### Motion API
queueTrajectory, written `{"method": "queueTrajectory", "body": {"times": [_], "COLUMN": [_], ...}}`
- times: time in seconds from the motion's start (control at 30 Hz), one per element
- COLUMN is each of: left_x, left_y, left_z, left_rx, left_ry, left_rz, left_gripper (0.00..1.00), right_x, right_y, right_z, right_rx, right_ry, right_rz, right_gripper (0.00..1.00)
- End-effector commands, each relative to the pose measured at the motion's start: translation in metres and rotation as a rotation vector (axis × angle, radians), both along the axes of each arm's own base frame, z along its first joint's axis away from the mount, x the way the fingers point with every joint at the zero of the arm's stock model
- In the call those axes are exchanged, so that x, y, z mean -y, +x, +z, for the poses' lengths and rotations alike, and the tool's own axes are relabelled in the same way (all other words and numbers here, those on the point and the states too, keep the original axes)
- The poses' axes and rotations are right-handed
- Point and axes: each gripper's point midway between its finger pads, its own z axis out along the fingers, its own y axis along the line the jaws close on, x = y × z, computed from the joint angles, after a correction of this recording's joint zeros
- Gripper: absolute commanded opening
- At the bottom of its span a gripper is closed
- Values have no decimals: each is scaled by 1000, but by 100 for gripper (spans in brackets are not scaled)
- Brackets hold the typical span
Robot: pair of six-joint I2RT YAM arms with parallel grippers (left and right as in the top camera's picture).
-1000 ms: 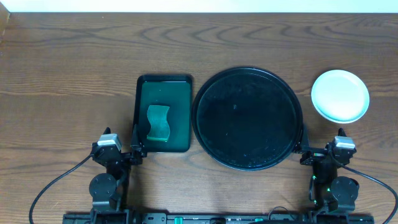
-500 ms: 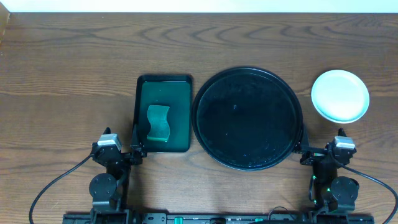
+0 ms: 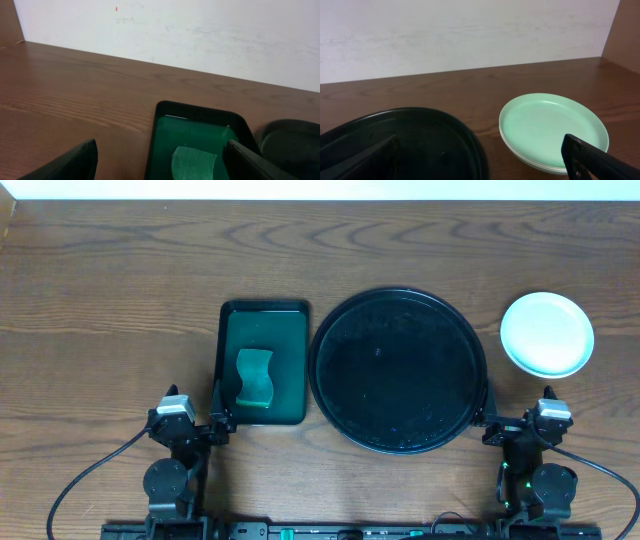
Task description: Clean dirty plates on tray and stack at the side
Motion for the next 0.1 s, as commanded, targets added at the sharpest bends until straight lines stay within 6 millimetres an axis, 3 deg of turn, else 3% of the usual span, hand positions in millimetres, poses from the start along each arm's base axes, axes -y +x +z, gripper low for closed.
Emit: {"method": "queueTrajectory", "body": {"times": [0.0, 0.07], "left_x": [1, 1], "left_y": [-1, -1], "left_z": [-16, -16], "left_rx": [-48, -48], "left_ry": [15, 15], "left_rz": [-8, -8], "left_gripper": [80, 80], "right_x": [1, 1], "right_y": [0, 0], "right_z": [-1, -1], "right_rx": [0, 0], "right_ry": [11, 11], "right_rz": [-7, -7], "right_gripper": [99, 99]}}
